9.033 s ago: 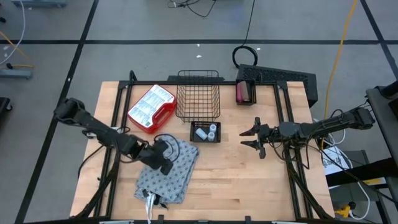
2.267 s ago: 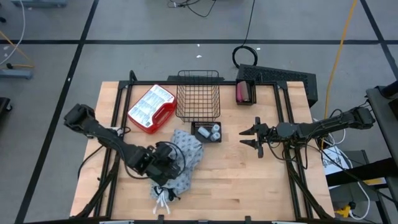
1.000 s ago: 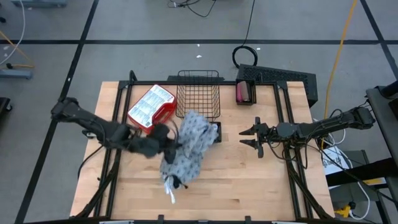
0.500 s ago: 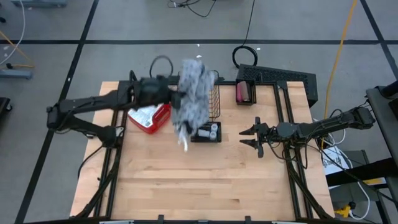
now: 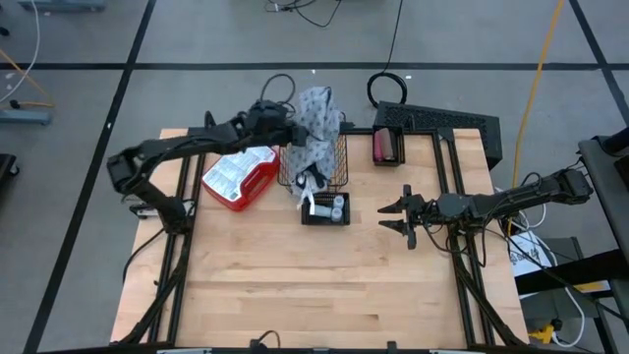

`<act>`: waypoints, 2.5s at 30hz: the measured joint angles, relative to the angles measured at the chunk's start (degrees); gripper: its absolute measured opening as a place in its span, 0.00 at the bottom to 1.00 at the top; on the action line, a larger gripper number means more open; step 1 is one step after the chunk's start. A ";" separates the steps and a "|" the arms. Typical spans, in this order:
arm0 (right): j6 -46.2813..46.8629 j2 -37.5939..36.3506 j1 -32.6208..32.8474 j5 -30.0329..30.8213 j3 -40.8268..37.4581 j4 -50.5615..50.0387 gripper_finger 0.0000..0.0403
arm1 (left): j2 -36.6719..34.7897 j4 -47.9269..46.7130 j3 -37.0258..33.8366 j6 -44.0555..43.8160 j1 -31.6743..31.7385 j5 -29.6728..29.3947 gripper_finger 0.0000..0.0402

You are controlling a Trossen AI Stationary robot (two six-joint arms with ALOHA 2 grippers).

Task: Pick & place medical supplies in basket/bin
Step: Put the blue patient gown into the black wire basket

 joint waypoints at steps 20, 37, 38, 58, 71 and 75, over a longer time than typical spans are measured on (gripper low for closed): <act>-0.22 0.01 -0.02 0.02 0.00 -0.01 0.39 | 13.67 0.34 0.04 -0.56 0.76 -5.77 0.11; -0.42 0.02 -0.02 0.04 0.00 -0.04 0.39 | 14.85 8.10 -0.08 5.34 -0.75 -3.96 0.57; -0.42 0.02 -0.02 0.04 0.00 -0.07 0.39 | 14.50 8.36 -0.15 6.27 -0.89 -3.83 0.54; -0.27 0.02 -0.02 0.25 0.00 -0.01 0.39 | 6.02 19.76 0.02 18.47 -2.77 -10.77 0.23; -1.72 0.01 -0.06 2.84 0.00 0.36 0.39 | 18.66 18.60 -0.01 18.58 -3.42 -13.41 0.22; -1.73 0.00 -0.06 2.84 0.00 0.39 0.38 | 20.72 16.14 0.25 15.97 -3.28 -10.43 0.22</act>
